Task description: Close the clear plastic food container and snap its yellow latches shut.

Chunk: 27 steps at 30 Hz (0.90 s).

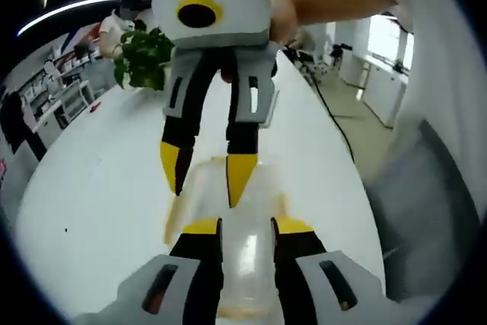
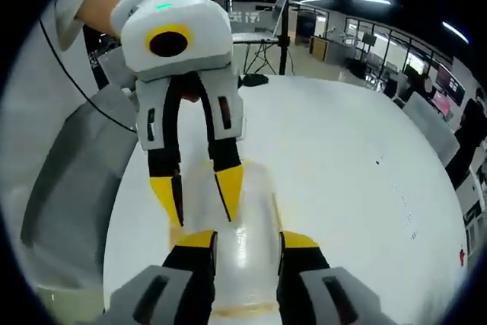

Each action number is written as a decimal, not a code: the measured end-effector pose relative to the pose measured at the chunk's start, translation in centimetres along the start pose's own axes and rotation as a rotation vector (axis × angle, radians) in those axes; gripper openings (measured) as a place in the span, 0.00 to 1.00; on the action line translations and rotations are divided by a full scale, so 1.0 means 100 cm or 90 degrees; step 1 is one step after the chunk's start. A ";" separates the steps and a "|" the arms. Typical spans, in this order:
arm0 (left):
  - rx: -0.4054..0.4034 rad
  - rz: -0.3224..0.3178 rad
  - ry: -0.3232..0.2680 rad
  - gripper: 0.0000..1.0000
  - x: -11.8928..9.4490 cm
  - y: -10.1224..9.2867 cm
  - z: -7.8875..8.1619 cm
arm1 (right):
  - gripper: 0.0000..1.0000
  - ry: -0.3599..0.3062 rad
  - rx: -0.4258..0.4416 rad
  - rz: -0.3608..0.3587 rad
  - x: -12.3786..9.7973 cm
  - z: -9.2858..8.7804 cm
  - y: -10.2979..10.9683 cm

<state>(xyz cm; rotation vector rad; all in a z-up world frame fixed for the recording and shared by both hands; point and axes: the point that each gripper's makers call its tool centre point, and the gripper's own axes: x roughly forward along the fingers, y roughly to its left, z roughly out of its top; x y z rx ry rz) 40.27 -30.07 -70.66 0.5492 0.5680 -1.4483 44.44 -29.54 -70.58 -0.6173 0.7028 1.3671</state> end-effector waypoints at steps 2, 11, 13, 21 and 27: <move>-0.001 -0.002 -0.003 0.27 0.002 -0.003 0.001 | 0.25 0.000 0.000 -0.001 0.001 0.001 -0.003; 0.044 0.022 0.011 0.40 0.007 -0.006 -0.004 | 0.46 0.036 0.003 -0.018 0.010 -0.003 -0.016; 0.044 0.035 0.009 0.41 0.005 -0.002 -0.003 | 0.47 0.039 0.004 -0.015 0.011 -0.005 -0.015; 0.045 0.040 0.033 0.40 0.006 0.002 -0.009 | 0.48 0.052 -0.037 0.028 0.013 -0.003 -0.010; 0.037 0.036 0.047 0.40 0.008 0.001 -0.016 | 0.51 0.087 -0.024 0.086 0.020 -0.010 -0.007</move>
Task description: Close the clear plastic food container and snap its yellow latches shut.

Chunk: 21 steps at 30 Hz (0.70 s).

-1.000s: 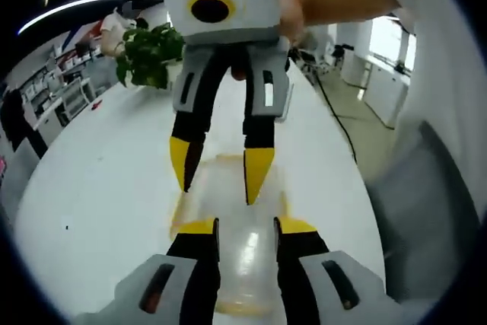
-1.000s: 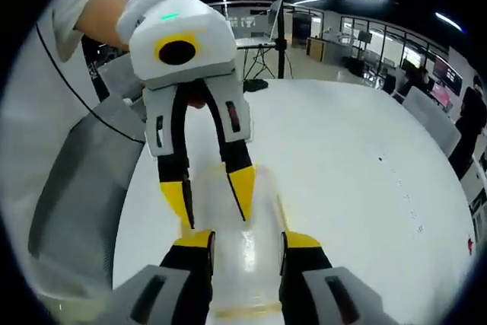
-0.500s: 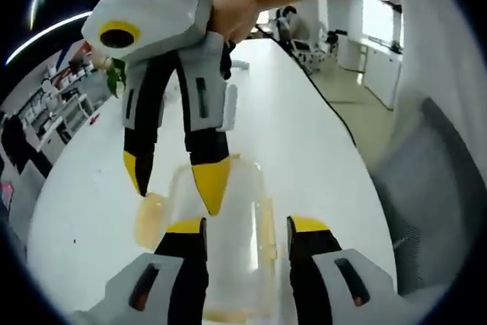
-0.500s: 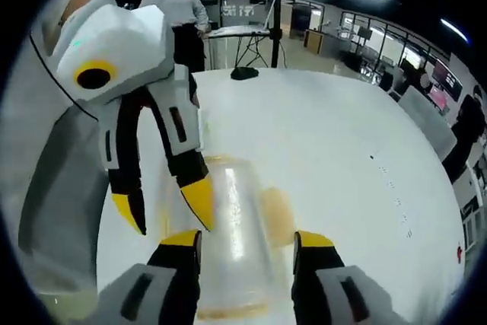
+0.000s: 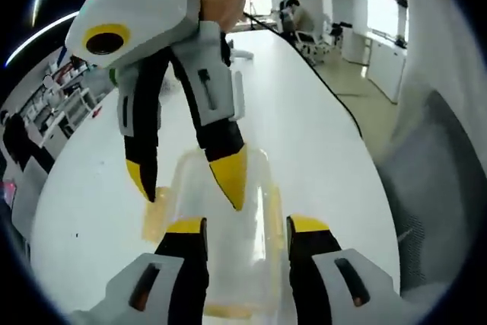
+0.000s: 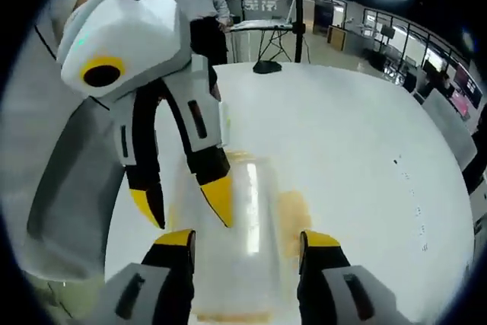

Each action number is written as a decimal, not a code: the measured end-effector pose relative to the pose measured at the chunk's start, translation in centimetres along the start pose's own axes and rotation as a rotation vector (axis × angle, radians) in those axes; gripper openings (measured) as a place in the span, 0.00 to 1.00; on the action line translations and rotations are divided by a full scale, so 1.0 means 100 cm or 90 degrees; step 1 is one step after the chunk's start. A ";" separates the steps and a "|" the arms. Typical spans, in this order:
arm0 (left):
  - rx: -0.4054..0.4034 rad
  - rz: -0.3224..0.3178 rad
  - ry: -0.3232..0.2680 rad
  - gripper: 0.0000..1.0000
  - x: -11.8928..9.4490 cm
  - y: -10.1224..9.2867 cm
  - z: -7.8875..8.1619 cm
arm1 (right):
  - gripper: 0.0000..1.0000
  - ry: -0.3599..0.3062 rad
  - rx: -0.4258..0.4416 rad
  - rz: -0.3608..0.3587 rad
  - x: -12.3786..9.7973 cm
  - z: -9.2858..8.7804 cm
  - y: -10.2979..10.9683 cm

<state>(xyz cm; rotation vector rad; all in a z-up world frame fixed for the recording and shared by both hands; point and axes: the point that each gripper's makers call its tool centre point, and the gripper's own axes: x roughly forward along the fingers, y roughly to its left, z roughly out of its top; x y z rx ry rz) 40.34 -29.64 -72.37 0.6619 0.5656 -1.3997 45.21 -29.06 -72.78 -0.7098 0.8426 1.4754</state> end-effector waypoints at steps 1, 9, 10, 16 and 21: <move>0.002 0.001 -0.004 0.39 0.000 0.001 0.001 | 0.51 0.002 0.003 0.008 0.001 -0.001 0.002; 0.008 0.006 0.010 0.39 0.001 0.003 0.001 | 0.42 0.000 -0.006 0.020 0.000 0.009 0.000; 0.013 0.005 0.017 0.40 0.003 0.003 0.002 | 0.42 0.008 -0.030 0.019 0.002 0.009 0.000; 0.048 0.000 0.044 0.40 0.004 0.001 0.000 | 0.43 0.043 -0.036 0.031 0.007 0.005 0.000; 0.052 0.009 0.061 0.40 0.006 0.001 0.001 | 0.44 0.062 -0.017 0.047 0.008 0.003 -0.002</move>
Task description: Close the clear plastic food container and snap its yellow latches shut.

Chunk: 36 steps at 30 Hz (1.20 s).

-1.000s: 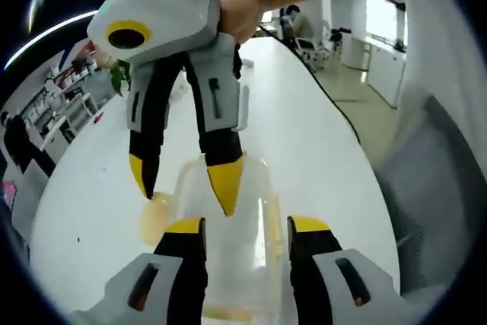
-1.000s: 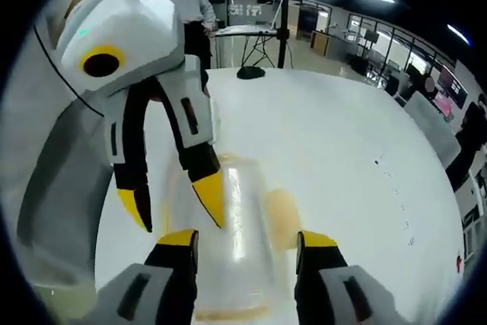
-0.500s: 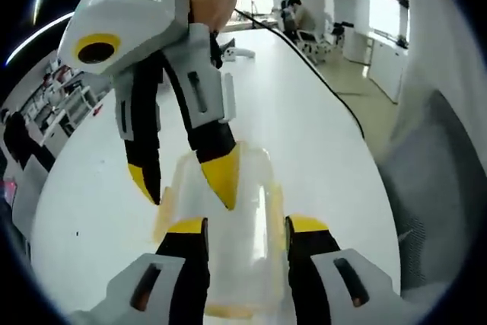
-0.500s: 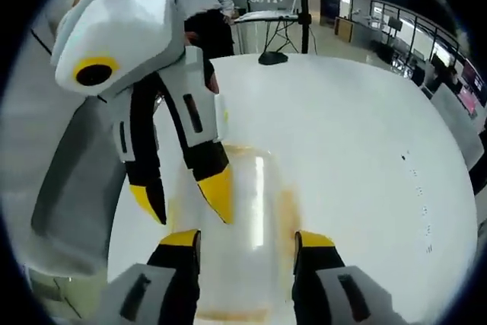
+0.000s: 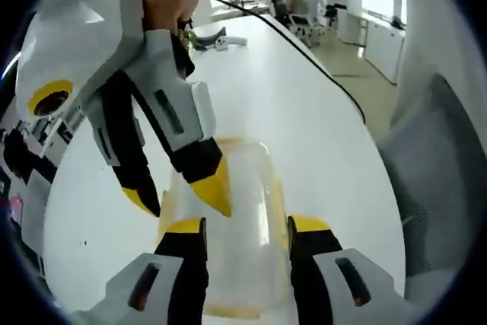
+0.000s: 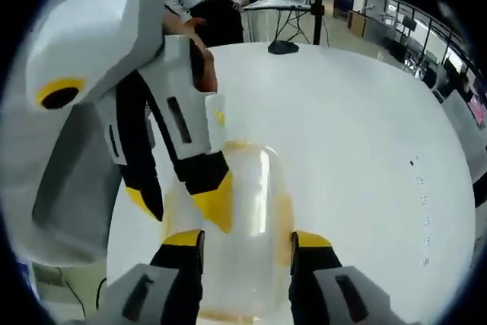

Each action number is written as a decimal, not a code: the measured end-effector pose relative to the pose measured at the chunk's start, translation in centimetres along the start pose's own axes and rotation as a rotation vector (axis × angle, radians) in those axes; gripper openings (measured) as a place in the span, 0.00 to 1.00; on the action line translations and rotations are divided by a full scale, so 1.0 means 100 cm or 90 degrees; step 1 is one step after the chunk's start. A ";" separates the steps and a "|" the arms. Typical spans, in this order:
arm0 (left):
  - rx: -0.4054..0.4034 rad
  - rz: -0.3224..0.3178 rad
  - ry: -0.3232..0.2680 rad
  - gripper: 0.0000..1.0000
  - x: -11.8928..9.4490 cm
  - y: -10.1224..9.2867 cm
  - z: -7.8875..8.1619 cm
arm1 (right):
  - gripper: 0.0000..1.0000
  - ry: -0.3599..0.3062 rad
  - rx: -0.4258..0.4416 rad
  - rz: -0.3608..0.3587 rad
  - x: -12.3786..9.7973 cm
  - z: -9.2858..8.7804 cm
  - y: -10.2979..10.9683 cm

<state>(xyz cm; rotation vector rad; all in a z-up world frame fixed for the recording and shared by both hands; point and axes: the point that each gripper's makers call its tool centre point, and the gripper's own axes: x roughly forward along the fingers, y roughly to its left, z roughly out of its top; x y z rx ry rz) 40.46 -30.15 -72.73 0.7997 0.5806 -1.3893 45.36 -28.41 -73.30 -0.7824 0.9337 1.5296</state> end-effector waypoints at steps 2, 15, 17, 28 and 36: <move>0.015 0.007 0.007 0.41 0.002 -0.001 0.000 | 0.44 0.010 -0.007 0.007 0.001 0.000 0.000; 0.025 0.024 0.015 0.41 0.004 0.003 -0.001 | 0.45 0.070 0.015 0.076 0.006 -0.001 -0.003; 0.025 0.023 0.016 0.41 0.004 0.004 -0.001 | 0.45 0.068 0.014 0.088 0.007 -0.002 -0.004; 0.017 0.027 0.024 0.41 0.003 0.005 -0.002 | 0.43 0.096 0.018 0.126 0.009 -0.002 -0.004; 0.019 0.036 0.015 0.44 0.002 0.000 -0.003 | 0.41 0.080 0.051 0.173 0.014 -0.004 0.011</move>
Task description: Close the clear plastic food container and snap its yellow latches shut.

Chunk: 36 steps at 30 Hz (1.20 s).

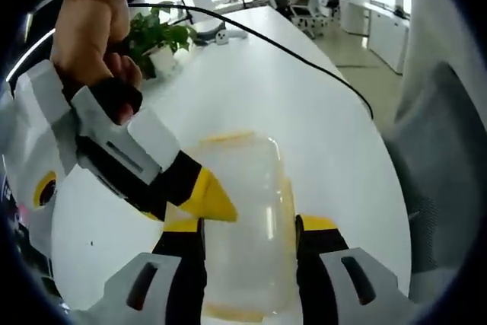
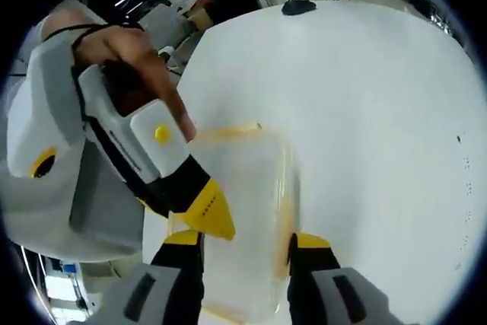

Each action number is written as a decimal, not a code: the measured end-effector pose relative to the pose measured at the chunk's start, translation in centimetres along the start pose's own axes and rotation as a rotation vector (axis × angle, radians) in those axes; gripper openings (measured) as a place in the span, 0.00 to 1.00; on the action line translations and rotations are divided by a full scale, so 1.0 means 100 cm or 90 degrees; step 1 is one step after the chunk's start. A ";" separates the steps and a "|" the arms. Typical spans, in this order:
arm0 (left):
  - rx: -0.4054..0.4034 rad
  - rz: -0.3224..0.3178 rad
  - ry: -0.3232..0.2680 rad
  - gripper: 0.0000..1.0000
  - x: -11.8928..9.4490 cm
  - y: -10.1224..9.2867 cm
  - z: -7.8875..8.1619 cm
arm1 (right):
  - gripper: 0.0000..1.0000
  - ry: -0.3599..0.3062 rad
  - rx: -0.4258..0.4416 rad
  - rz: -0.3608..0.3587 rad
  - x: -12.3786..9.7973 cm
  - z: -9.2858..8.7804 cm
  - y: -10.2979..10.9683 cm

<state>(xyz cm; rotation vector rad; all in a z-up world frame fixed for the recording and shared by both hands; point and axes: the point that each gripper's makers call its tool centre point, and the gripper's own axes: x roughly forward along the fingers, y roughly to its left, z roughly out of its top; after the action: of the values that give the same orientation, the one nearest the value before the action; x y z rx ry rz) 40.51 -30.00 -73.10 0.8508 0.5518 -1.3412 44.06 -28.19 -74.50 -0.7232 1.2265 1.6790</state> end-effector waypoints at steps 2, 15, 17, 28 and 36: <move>0.005 0.005 0.005 0.44 0.001 -0.002 0.001 | 0.42 0.010 0.007 -0.004 -0.001 -0.004 0.001; 0.036 0.025 0.028 0.44 0.002 -0.005 -0.001 | 0.41 0.064 -0.052 -0.073 -0.005 0.003 0.002; 0.040 0.035 0.033 0.43 0.003 -0.005 -0.001 | 0.41 0.068 -0.060 -0.085 -0.005 0.004 0.002; 0.047 0.095 0.017 0.41 0.002 -0.003 -0.004 | 0.42 0.072 -0.067 -0.105 -0.007 0.004 0.000; 0.031 0.070 -0.009 0.44 0.000 0.000 -0.002 | 0.42 0.024 -0.060 -0.118 -0.011 0.004 0.000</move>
<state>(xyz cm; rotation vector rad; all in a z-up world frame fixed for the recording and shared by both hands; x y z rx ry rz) 40.55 -29.85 -73.21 0.8985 0.4570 -1.2630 44.52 -28.14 -73.45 -0.9013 1.0762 1.5840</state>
